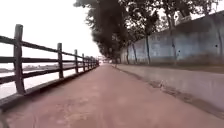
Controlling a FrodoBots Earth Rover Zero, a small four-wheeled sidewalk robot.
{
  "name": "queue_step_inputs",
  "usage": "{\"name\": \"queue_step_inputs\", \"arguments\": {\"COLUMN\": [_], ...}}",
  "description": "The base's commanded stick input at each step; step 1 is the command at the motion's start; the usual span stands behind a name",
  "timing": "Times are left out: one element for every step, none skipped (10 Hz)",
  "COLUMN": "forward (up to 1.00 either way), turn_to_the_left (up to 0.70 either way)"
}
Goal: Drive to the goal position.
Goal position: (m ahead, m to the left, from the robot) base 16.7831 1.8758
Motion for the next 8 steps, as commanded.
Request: {"name": "queue_step_inputs", "arguments": {"forward": [1.00,1.00,1.00,1.00,1.00,1.00,1.00,1.00], "turn_to_the_left": [0.00,0.00,0.00,0.00,0.00,0.00,0.00,0.26]}}
